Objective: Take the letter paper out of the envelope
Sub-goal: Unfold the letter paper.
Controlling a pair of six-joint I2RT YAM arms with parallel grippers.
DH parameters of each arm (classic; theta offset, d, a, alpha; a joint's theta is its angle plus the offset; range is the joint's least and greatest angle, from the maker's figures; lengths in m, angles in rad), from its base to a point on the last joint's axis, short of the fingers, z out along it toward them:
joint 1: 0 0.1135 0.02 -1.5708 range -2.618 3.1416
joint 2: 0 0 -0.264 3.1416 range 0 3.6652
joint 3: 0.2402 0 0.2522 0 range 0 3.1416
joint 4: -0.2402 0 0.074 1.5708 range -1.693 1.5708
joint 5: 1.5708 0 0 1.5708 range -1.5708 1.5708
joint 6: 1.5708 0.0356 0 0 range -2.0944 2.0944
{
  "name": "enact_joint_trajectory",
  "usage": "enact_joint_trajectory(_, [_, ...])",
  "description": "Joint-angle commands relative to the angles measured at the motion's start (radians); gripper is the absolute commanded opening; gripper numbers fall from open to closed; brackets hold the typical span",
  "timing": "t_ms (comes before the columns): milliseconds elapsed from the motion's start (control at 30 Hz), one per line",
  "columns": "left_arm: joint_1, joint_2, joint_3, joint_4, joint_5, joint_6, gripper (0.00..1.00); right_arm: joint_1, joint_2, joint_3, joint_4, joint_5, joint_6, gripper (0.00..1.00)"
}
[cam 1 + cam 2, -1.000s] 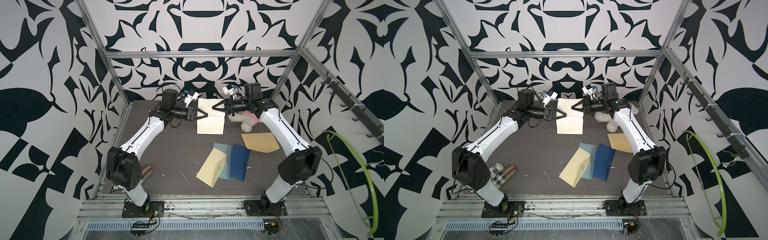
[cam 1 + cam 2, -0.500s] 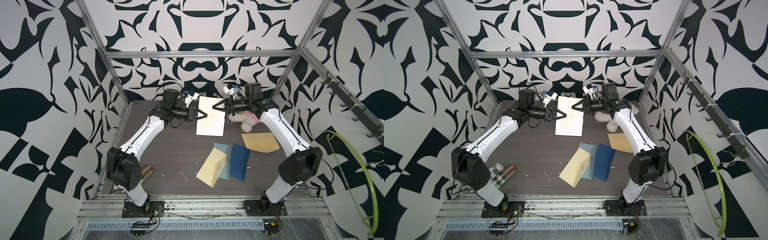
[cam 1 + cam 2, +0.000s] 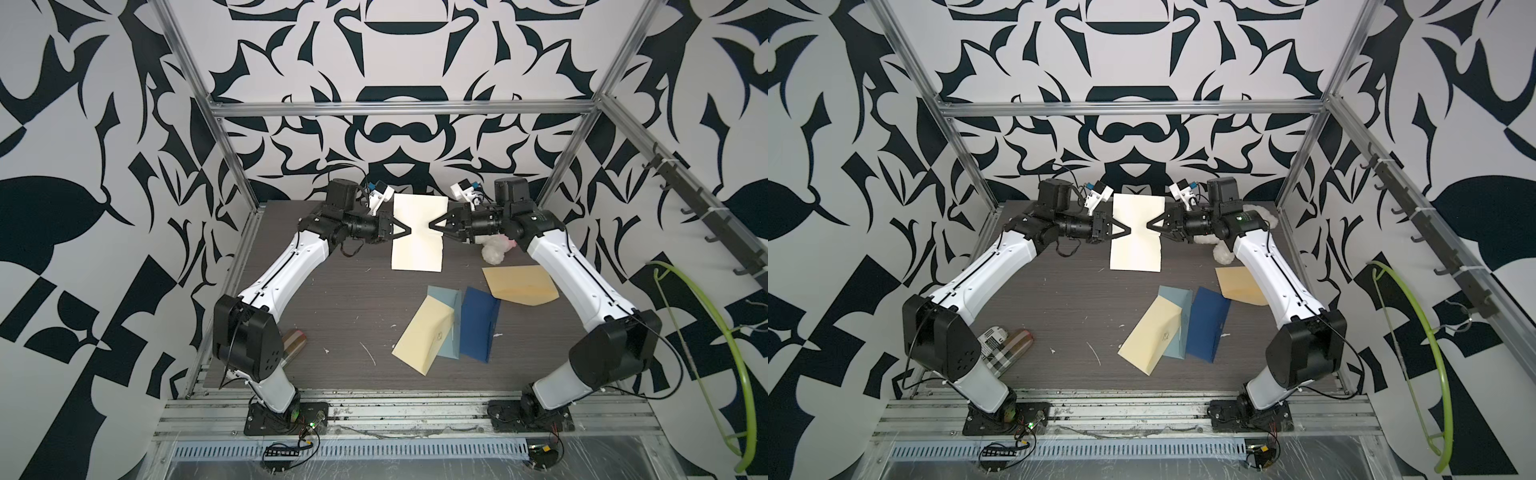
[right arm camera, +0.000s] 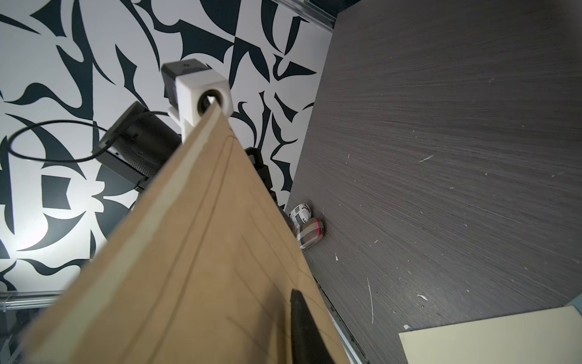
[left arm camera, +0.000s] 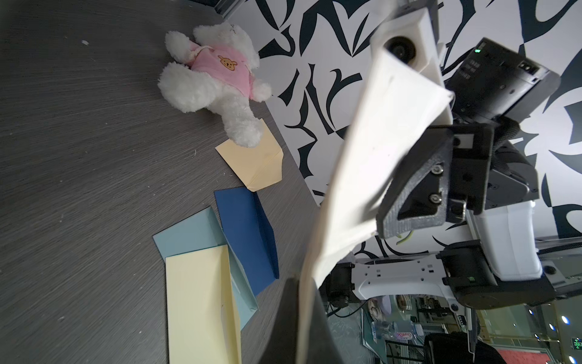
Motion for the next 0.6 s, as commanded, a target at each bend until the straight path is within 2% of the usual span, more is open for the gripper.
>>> enact_joint_trajectory(0, [0.005, -0.008, 0.033, -0.005, -0.002, -0.001, 0.00, 0.002, -0.029, -0.008, -0.010, 0.022, -0.030, 0.15])
enact_joint_trajectory(167, [0.004, -0.014, 0.029, -0.006, -0.010, -0.004, 0.00, 0.002, -0.036, -0.009, -0.059, 0.084, -0.060, 0.10])
enact_joint_trajectory(333, [0.004, -0.018, 0.024, -0.009, -0.011, -0.004, 0.00, 0.003, -0.048, -0.016, -0.096, 0.131, -0.086, 0.18])
enact_joint_trajectory(467, [0.004, -0.019, 0.020, -0.009, -0.013, -0.006, 0.00, 0.006, -0.051, -0.009, -0.098, 0.170, -0.079, 0.05])
enact_joint_trajectory(567, [-0.002, -0.017, 0.019, -0.004, -0.015, -0.010, 0.00, 0.019, -0.046, 0.008, -0.114, 0.216, -0.080, 0.00])
